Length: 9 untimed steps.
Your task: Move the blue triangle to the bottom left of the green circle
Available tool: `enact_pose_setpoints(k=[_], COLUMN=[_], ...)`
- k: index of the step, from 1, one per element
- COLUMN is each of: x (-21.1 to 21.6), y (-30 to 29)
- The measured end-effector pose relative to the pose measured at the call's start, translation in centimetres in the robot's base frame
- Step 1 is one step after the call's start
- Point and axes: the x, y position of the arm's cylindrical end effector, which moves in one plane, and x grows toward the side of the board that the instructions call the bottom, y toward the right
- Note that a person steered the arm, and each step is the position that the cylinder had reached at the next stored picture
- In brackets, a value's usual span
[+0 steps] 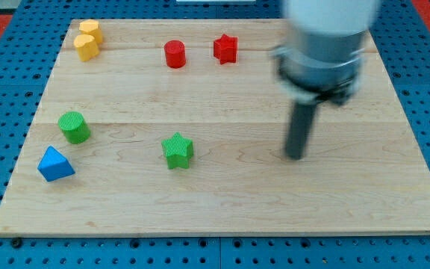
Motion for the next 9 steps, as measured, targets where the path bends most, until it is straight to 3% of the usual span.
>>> enact_pose_setpoints(k=[1, 2, 3, 4, 6, 7, 9], x=[-5.2, -12.6, -13.5, -9.9, -11.4, -10.3, -9.3], y=[11.9, 9.9, 1.0, -5.2, 5.8, 7.8, -3.2])
